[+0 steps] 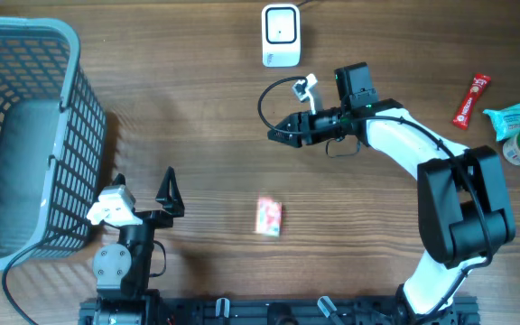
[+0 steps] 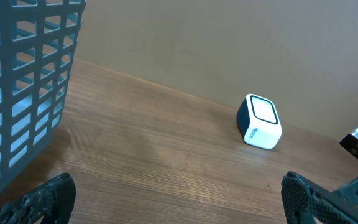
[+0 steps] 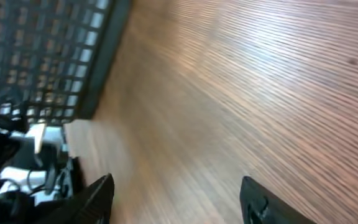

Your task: Scan the item barcode

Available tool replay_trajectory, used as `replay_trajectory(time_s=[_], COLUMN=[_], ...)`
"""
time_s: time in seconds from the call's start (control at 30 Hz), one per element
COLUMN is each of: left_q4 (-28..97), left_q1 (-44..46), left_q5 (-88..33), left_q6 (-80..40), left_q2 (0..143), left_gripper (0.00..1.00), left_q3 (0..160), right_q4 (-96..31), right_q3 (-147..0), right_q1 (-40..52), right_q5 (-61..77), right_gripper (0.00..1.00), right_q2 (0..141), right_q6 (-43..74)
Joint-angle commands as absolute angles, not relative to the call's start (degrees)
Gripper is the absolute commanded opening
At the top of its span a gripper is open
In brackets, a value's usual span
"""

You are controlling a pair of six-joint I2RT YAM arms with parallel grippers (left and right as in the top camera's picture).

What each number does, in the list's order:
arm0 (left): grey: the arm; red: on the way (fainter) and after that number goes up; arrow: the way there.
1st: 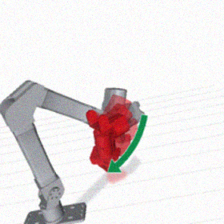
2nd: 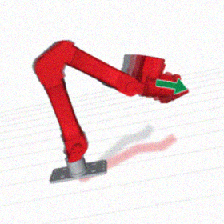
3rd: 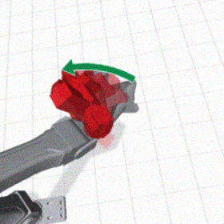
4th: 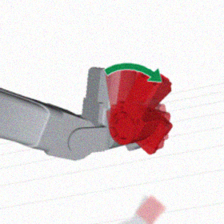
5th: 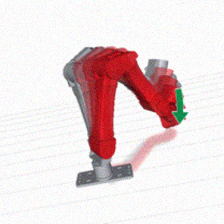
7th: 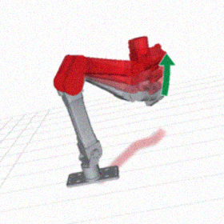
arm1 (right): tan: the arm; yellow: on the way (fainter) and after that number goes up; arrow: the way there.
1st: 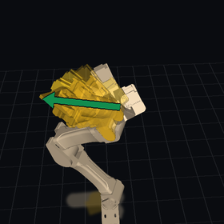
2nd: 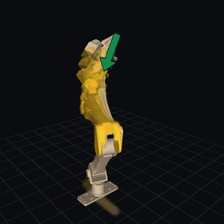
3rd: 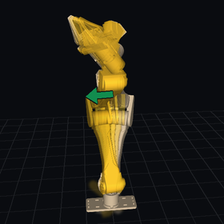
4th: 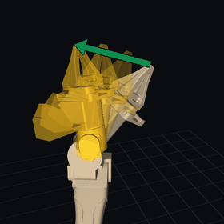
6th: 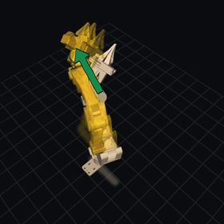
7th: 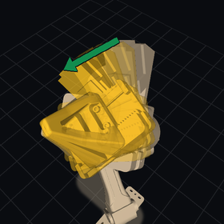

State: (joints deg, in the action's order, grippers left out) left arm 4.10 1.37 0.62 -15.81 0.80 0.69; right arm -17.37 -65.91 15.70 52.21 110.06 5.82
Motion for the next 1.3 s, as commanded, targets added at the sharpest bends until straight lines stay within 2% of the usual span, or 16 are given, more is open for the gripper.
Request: replay_trajectory(time_s=[0.0,0.17,0.23,0.27,0.3,0.37,0.5,0.8,0.83,0.87,0.9,0.93,1.0,1.1,1.2,1.27], left_q4=[4.01,4.01,4.01,4.01,4.01,4.01,4.01,4.01,4.01,4.01,4.01,4.01,4.01,4.01,4.01,4.01], left_q1=[0.95,0.95,0.95,0.95,0.95,0.95,0.95,0.95,0.95,0.95,0.95,0.95,0.95,0.95,0.95,0.95], left_q5=[1.30,1.30,1.30,1.30,1.30,1.30,1.30,1.30,1.30,1.30,1.30,1.30,1.30,1.30,1.30,1.30], left_q6=[-16.34,-16.34,-16.34,-16.34,-16.34,-16.34,-16.34,-16.34,-16.34,-16.34,-16.34,-16.34,-16.34,-16.34,-16.34,-16.34], left_q2=[0.27,0.27,0.27,0.27,0.27,0.27,0.27,0.27,0.27,0.27,0.27,0.27,0.27,0.27,0.27,0.27], left_gripper=[1.00,1.00,1.00,1.00,1.00,1.00,1.00,1.00,1.00,1.00,1.00,1.00,1.00,1.00,1.00,1.00], left_q3=[0.34,0.34,0.34,0.34,0.34,0.34,0.34,0.34,0.34,0.34,0.34,0.34,0.34,0.34,0.34,0.34], right_q4=[-20.05,-35.27,-42.52,-47.66,-50.46,-53.17,-47.31,-33.93,-32.62,-32.45,-33.17,-33.87,-34.11,-29.08,-17.87,-12.88], right_q3=[-66.00,-66.04,-66.04,-66.04,-66.02,-65.67,-62.48,-52.75,-52.75,-52.75,-52.75,-52.75,-52.75,-53.36,-53.34,-53.15], right_q1=[15.94,16.51,17.47,19.14,20.80,26.09,35.57,41.50,42.28,42.94,43.46,43.51,43.48,41.98,31.64,26.44], right_q5=[49.60,50.37,50.33,48.51,45.54,35.55,27.83,30.41,29.76,28.18,26.44,25.76,25.65,33.19,64.29,79.94], right_gripper=[0.64,0.64,0.76,0.82,0.83,0.80,0.63,0.63,0.59,0.42,0.14,0.05,0.04,0.04,0.04,0.04], right_q2=[110.34,105.10,102.63,101.86,101.86,101.86,101.89,101.89,101.89,101.89,101.89,101.89,101.89,100.31,96.95,97.65], right_q6=[7.90,6.17,6.48,9.93,13.72,24.75,33.80,46.70,47.72,49.74,51.79,52.75,52.51,37.50,-0.95,-12.64])
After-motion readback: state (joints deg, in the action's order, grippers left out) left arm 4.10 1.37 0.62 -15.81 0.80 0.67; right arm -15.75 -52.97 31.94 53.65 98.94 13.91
